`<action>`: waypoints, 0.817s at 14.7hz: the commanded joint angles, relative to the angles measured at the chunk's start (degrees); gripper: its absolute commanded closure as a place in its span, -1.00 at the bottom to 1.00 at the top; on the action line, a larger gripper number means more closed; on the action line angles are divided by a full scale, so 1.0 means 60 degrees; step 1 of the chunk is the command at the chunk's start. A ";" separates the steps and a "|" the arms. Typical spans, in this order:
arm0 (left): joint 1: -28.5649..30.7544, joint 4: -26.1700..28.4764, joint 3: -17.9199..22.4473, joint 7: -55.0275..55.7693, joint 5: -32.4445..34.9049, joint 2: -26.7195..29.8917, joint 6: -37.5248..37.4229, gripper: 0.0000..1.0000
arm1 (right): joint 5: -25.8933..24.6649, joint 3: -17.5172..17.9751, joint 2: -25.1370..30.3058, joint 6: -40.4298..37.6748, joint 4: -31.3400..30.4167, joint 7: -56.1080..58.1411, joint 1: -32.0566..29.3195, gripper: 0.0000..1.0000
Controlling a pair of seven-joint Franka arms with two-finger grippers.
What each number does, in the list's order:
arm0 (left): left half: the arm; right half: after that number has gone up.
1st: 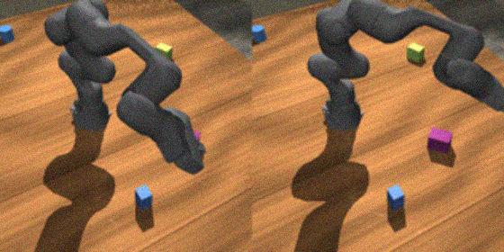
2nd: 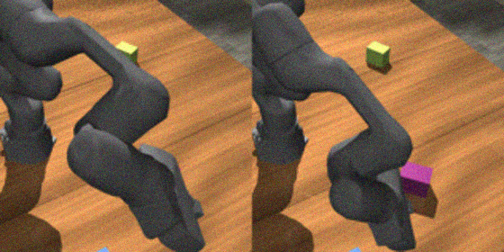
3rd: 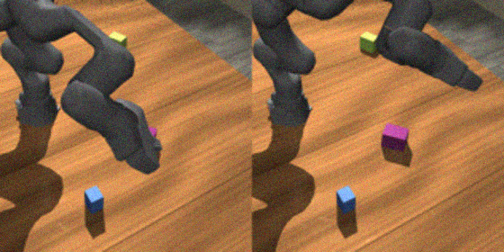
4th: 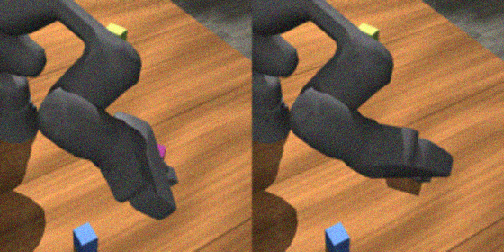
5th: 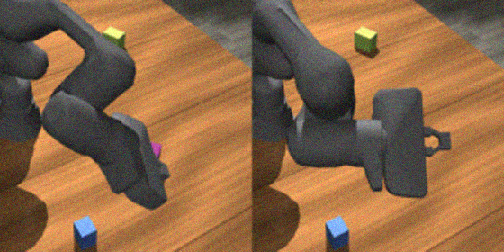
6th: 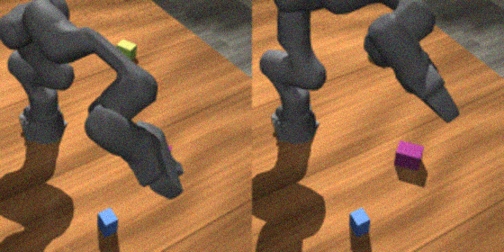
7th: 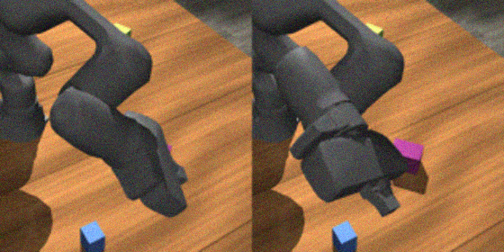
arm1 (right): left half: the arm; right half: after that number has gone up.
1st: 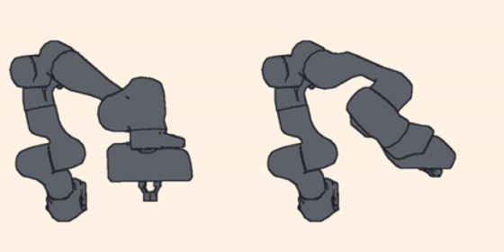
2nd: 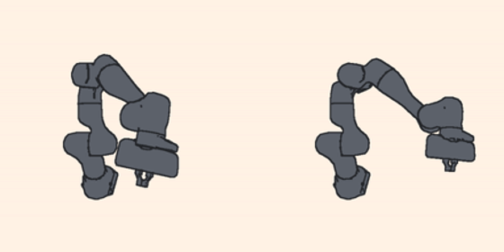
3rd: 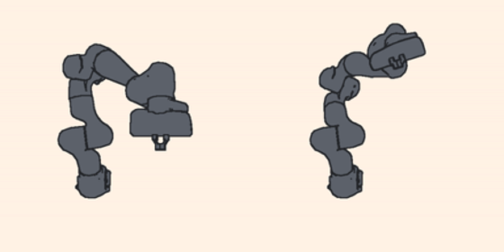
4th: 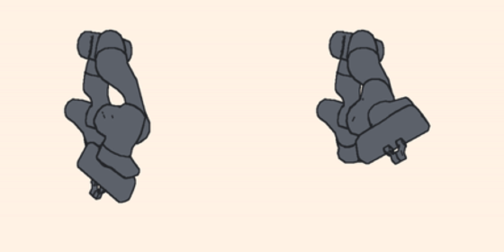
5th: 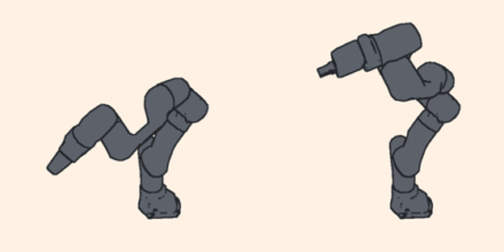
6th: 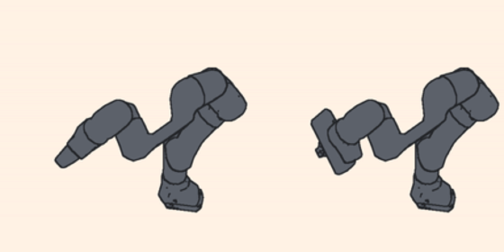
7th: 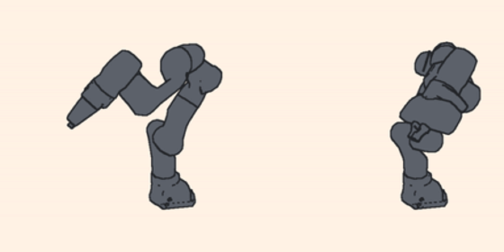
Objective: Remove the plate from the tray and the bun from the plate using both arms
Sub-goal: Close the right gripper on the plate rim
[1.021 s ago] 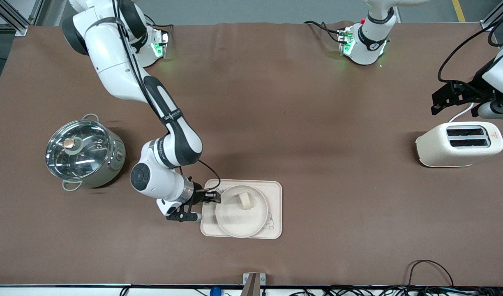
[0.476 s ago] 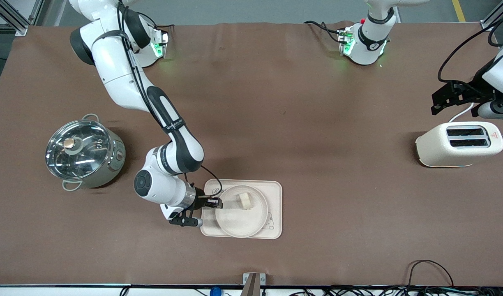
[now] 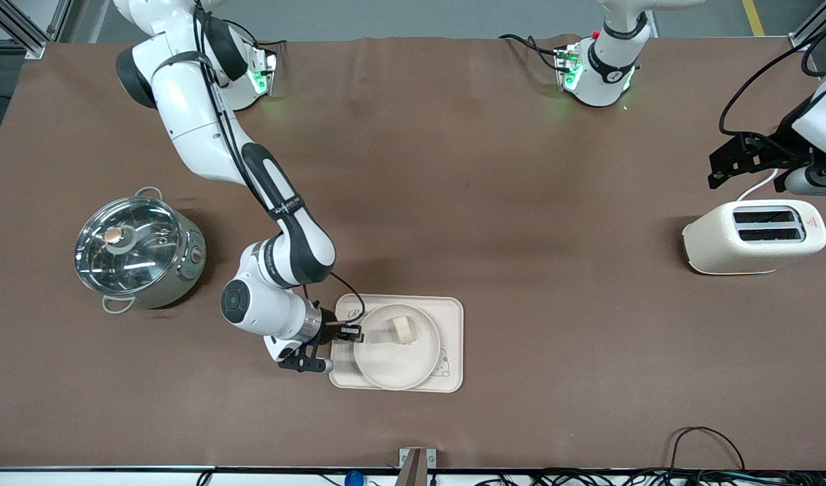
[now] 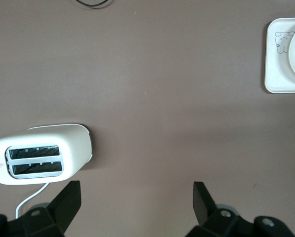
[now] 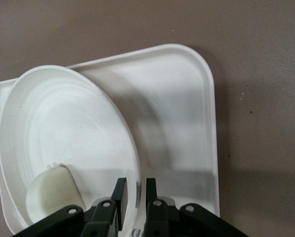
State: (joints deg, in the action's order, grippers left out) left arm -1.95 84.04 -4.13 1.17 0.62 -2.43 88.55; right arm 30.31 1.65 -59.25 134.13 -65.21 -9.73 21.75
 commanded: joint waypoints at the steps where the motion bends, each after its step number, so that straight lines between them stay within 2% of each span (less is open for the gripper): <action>1: -0.0056 -0.0105 -0.0001 0.0024 -0.0031 -0.0020 -0.0008 -1.00 | 0.0148 0.0164 -0.0174 -0.0002 0.0233 -0.0048 -0.0095 0.65; 4: -0.0056 -0.0105 -0.0001 0.0010 -0.0031 -0.0020 -0.0008 -1.00 | 0.0148 0.0149 -0.0174 -0.0002 0.0233 -0.0019 -0.0095 0.79; 6: -0.0056 -0.0105 -0.0001 0.0009 -0.0031 -0.0020 -0.0008 -1.00 | 0.0148 0.0164 -0.0159 0.0013 0.0233 -0.0004 -0.0095 0.96; 12: -0.0056 -0.0105 -0.0001 -0.0005 -0.0016 -0.0020 -0.0008 -1.00 | 0.0148 0.0164 0.0293 -0.0468 0.0218 -0.0034 -0.0286 0.99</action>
State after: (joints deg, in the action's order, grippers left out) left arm -2.17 84.04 -4.15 1.17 0.62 -2.43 88.55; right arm 30.32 1.75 -59.25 133.82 -64.28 -9.74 21.17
